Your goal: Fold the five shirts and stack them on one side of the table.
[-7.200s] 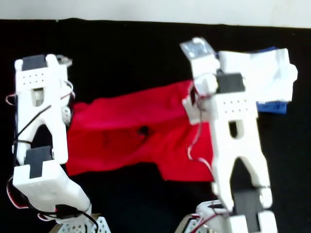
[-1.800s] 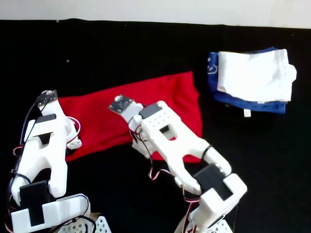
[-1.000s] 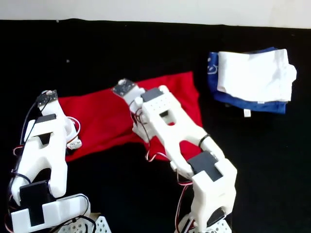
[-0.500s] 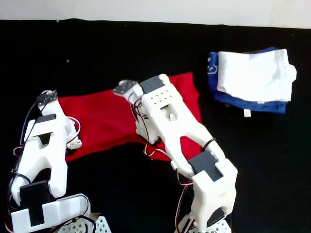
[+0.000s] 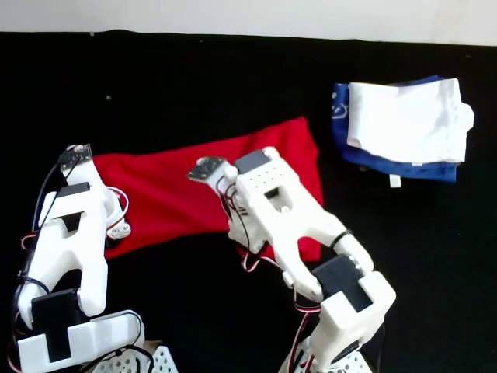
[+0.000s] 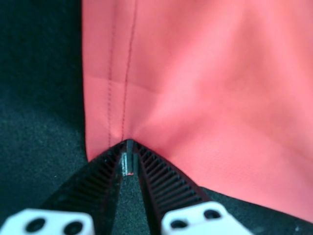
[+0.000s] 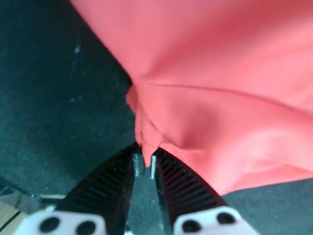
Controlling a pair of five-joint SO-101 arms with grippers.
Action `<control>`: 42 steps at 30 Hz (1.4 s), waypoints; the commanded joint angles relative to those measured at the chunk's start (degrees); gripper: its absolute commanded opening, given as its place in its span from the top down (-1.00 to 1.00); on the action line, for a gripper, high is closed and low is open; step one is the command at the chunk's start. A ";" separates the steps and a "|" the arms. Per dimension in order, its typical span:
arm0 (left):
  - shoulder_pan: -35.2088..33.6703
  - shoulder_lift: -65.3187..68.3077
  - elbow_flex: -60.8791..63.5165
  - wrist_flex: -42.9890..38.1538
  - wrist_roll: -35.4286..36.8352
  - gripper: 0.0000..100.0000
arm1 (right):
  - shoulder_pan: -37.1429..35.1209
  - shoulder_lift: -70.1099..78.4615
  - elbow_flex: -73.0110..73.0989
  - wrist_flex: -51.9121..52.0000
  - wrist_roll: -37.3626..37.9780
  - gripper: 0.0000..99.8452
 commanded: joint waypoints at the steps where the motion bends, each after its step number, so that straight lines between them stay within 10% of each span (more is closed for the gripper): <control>1: 0.40 -0.04 0.75 -0.35 0.44 0.98 | 0.48 -4.79 0.31 -1.10 0.44 0.98; 8: 0.40 -0.04 0.75 -0.35 0.44 0.98 | 0.66 -15.08 -6.55 9.19 -2.02 0.53; 19: 0.40 -0.04 0.75 -0.35 0.44 0.98 | 18.07 -14.37 7.60 -6.46 -2.20 0.64; 31: 0.40 -0.04 0.75 -0.35 0.44 0.98 | 19.82 -1.71 8.92 -15.60 -2.29 0.82; 42: 0.40 -0.04 0.75 -0.35 0.35 0.98 | 27.91 -1.80 -4.88 -1.19 -0.53 0.99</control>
